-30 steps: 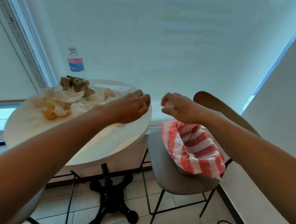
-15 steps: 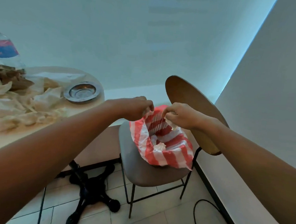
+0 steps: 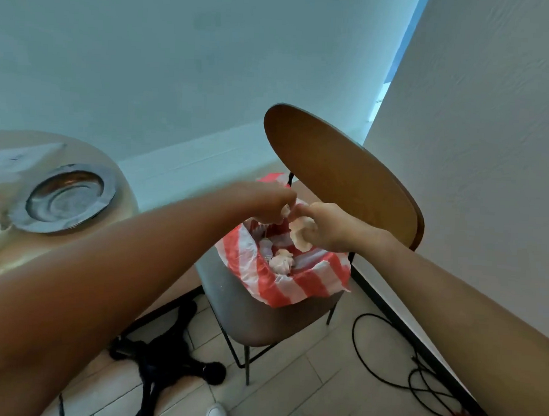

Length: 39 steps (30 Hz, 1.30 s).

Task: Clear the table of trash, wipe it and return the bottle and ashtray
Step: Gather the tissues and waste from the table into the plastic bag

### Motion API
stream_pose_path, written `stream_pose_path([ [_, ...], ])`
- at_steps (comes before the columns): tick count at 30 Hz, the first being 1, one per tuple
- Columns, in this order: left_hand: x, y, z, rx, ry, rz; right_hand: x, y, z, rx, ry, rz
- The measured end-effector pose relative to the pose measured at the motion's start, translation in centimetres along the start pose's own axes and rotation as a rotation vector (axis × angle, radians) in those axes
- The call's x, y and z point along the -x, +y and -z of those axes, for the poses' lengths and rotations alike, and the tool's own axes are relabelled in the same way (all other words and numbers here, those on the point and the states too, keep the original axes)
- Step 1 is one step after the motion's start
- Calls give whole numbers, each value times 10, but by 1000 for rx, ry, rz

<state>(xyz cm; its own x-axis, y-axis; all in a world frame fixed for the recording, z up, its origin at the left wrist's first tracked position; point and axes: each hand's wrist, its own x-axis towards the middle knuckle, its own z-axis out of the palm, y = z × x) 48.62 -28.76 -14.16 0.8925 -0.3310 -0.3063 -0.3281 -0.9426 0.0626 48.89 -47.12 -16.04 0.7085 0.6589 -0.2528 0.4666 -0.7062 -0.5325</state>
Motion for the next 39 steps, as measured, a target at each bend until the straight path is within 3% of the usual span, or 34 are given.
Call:
stream_pose_path([
  [7, -23, -14, -14, -21, -102, -50, -10, 8, -18, -17, -6, -98],
  [21, 25, -23, 16, -38, 93, -35, -8, -6, 14, 79, 61, 13],
  [39, 203, 15, 37, 79, 408, 411, 22, -107, 62, 370, 72, 450],
])
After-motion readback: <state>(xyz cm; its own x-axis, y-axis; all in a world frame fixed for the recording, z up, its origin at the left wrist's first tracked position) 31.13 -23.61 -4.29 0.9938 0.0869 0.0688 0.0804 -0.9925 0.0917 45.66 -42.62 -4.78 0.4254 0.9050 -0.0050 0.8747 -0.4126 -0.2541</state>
